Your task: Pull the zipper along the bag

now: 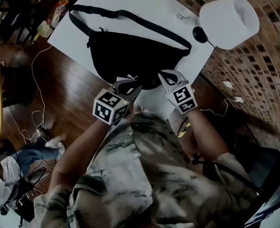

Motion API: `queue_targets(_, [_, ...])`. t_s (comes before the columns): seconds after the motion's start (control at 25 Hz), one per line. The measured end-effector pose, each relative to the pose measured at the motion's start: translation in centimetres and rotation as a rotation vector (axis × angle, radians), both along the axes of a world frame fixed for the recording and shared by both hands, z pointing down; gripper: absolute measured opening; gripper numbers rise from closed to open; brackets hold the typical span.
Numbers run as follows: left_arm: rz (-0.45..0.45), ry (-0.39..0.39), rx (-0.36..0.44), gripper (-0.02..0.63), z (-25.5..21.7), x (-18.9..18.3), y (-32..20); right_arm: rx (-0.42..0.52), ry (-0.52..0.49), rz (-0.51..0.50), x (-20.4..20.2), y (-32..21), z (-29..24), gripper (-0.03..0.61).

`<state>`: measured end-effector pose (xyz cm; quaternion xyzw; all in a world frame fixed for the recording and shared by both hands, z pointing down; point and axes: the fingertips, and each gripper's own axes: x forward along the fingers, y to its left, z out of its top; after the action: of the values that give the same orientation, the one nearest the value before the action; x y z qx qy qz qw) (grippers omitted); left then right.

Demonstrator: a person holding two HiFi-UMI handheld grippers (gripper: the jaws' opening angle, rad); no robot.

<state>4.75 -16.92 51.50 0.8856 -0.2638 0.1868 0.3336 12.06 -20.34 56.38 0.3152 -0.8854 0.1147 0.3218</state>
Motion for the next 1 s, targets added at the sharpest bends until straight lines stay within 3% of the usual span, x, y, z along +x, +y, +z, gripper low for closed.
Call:
queue_targets(0.32, [-0.046,-0.065,-0.108,0.091,4.7,2.7,-2.2,-0.052,0.063,-0.064,-0.2,-1.0,3.8,0.008])
queue_targets(0.56, [-0.155,-0.081,-0.264,0.110,8.0,3.0,-3.2,-0.076,0.060,-0.068,-0.2,-0.5,4.9,0.006])
queue_targets(0.72, [-0.198,-0.083,-0.315,0.120,8.9,3.4,-3.9,-0.077,0.071,-0.072,-0.3,-0.5,5.3,0.006])
queue_targets(1.0, [-0.246,-0.158,-0.386,0.123,10.5,4.4,-4.4,-0.082,0.074,-0.072,-0.3,-0.5,5.9,0.006])
